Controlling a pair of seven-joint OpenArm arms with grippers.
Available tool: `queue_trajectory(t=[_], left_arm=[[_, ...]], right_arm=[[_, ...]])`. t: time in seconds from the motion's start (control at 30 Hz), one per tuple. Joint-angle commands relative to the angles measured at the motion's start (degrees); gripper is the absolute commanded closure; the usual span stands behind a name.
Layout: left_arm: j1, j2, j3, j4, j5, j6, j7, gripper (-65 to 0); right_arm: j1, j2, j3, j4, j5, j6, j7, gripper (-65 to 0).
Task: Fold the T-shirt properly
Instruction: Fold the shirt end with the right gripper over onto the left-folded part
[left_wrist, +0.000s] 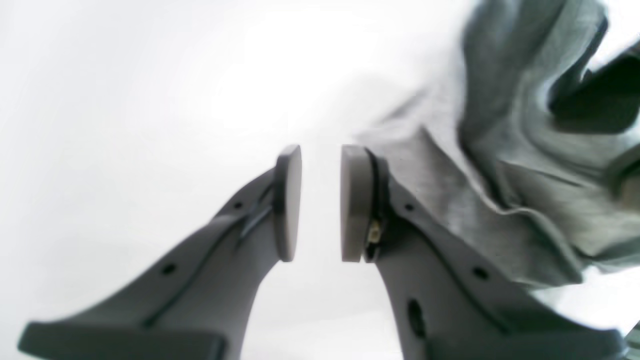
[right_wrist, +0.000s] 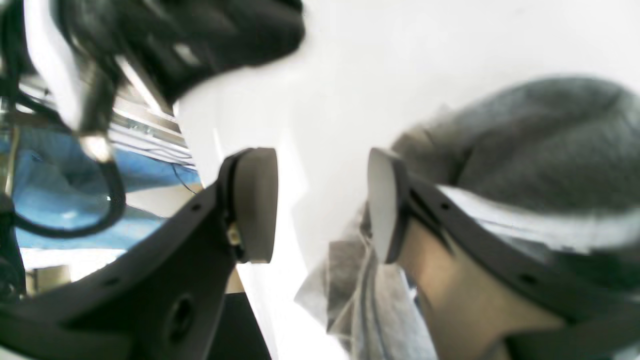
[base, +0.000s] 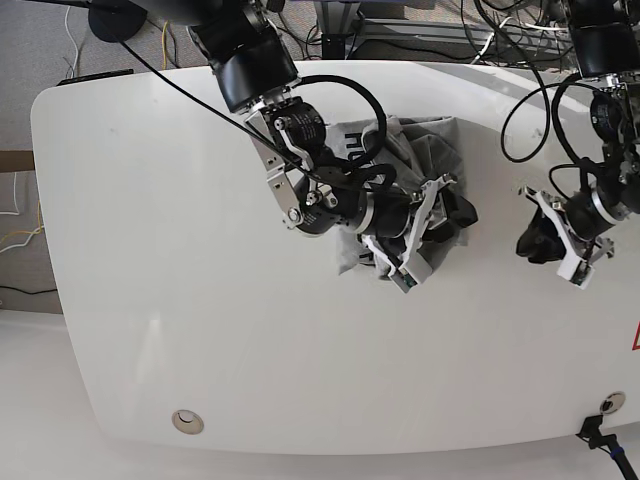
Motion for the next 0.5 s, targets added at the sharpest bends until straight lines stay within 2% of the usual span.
queue_trajectory(t=[0.0,0.1,0.23,0.33,0.47], left_arm=[[-0.8,-2.2,-1.9,1.7,-1.5,-0.3,-1.3,-11.4],[-0.7,-2.5,-4.2,3.4,-1.4,-0.3,-1.3,-11.4],[0.2,-2.5,-4.2,5.3,-1.5,-0.3,-1.1,-11.4],[1.0,-2.1,-4.1,5.3,-1.6,-0.3,-1.1,-11.4],[1.2,0.3,-4.1,5.3,-1.4,-0.3,-1.1,-11.4]], right_arm=[[2.9,-0.9,-0.1,2.2,1.4,0.5,2.2,-27.9],[4.8,-0.8,1.3,4.3,0.8,0.5,2.0,-28.0],[4.6,6.5,3.1,5.6,0.4,0.5,2.0,-27.9],[3.5,13.0,3.1,5.8,-2.0,0.5,2.2,-27.9],[1.7,19.5,3.1,7.6,-6.9,0.5,2.4,-27.9]])
